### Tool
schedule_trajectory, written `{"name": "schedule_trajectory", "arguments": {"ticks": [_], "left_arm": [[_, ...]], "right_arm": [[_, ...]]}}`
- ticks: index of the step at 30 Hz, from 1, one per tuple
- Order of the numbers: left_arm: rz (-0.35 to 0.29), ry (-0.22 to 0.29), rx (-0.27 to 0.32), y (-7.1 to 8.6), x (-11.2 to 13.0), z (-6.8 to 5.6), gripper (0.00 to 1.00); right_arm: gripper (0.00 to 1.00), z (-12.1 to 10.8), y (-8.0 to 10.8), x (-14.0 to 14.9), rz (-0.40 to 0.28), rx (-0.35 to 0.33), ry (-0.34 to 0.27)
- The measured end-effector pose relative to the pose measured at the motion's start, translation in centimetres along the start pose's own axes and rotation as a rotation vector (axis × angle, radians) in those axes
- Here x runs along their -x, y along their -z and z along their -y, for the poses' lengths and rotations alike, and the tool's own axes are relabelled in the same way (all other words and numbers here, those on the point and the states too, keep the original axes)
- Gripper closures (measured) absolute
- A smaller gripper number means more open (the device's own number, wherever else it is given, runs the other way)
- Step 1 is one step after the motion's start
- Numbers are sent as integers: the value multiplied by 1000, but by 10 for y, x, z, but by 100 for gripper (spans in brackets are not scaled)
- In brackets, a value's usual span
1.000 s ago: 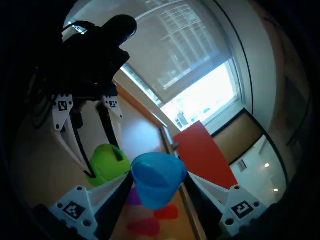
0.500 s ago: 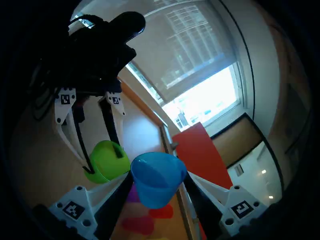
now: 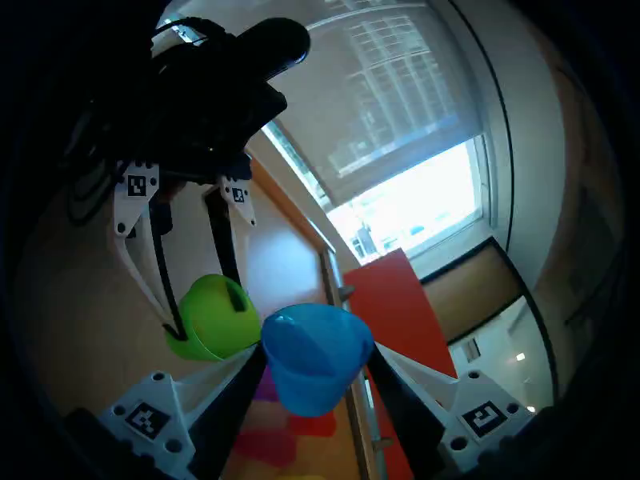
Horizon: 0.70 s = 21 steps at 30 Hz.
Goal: Pour water
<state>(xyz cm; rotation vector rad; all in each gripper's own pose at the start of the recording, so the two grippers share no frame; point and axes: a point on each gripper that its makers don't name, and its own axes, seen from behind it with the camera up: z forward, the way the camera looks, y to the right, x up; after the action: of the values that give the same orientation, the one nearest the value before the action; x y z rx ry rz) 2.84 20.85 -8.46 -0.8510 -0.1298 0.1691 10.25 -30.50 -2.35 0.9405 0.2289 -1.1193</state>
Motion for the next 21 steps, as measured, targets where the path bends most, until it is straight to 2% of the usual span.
{"name": "schedule_trajectory", "arguments": {"ticks": [21], "left_arm": [[0, -7, 8, -4, -2, -2, 14]], "right_arm": [[9, 2, 1, 0, 3, 2, 39]]}}
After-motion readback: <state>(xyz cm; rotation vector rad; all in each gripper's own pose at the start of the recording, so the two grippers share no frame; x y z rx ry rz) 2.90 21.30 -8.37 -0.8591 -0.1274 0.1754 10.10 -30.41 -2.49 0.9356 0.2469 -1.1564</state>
